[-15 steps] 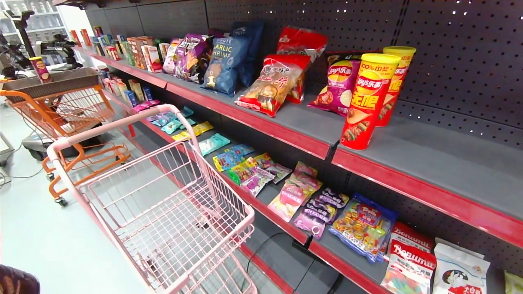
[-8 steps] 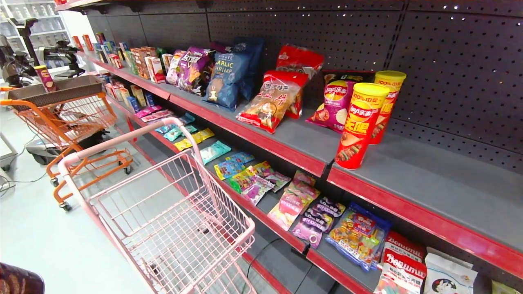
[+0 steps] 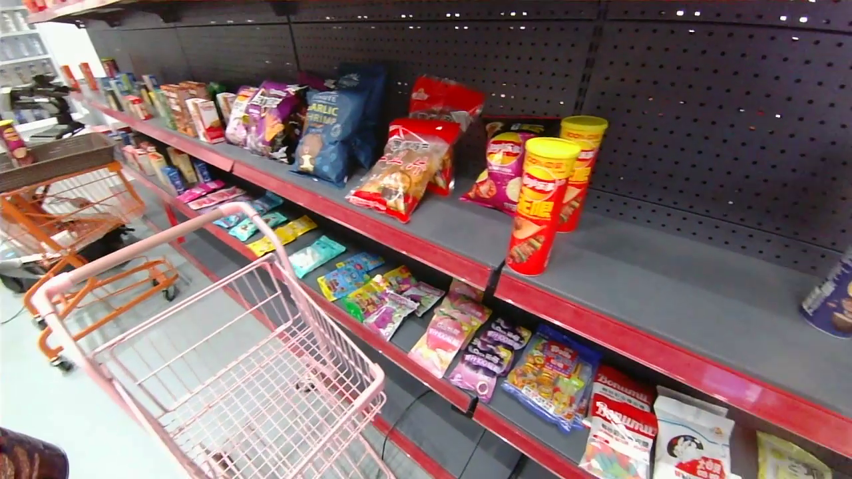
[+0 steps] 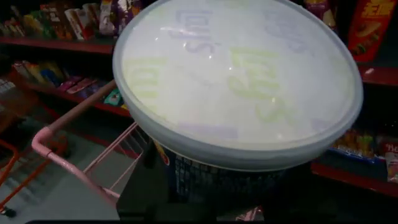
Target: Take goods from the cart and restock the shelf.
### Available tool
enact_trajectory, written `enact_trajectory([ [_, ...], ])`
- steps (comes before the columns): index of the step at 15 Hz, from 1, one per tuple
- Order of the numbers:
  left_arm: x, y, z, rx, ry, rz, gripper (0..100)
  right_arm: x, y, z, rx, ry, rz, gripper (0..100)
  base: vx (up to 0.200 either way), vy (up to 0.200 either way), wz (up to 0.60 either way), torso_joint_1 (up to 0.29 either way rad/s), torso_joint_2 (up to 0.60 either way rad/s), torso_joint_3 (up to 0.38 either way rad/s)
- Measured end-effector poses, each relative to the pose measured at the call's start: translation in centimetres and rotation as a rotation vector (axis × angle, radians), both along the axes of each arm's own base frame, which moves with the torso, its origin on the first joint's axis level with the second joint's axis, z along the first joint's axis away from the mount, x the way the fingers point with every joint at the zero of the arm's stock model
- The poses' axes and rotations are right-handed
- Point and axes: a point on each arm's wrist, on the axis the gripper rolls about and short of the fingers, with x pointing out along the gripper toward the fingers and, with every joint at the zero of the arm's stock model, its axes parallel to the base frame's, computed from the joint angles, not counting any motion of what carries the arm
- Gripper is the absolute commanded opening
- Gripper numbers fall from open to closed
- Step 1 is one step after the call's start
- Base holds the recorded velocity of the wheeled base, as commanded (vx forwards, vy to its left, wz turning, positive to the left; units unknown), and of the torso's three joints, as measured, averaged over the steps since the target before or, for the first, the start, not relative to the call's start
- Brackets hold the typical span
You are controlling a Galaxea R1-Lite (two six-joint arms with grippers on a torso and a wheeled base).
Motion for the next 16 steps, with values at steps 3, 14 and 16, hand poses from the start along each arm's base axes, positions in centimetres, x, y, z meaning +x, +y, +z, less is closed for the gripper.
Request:
enact_trajectory([
  [3, 0.24, -0.01, 0.03, 0.025, 0.007, 0.011, 0, 0.0, 0.0, 0.0, 0.0, 0.0, 0.0, 100, 0.0, 0.0, -0.6, -0.004, 0.0, 0.002],
  [14, 0.65, -0.05, 0.27, 0.112, 0.009, 0.021, 0, -0.02, 0.0, 0.06, -0.004, -0.002, 0.001, 100, 0.0, 0.0, -0.44, 0.003, 0.0, 0.004],
  [16, 0.63, -0.05, 0.34, 0.112, 0.005, 0.022, 0, -0.01, 0.0, 0.04, -0.006, -0.001, 0.002, 100, 0.1, 0.0, 0.0, 0.006, 0.0, -0.001],
])
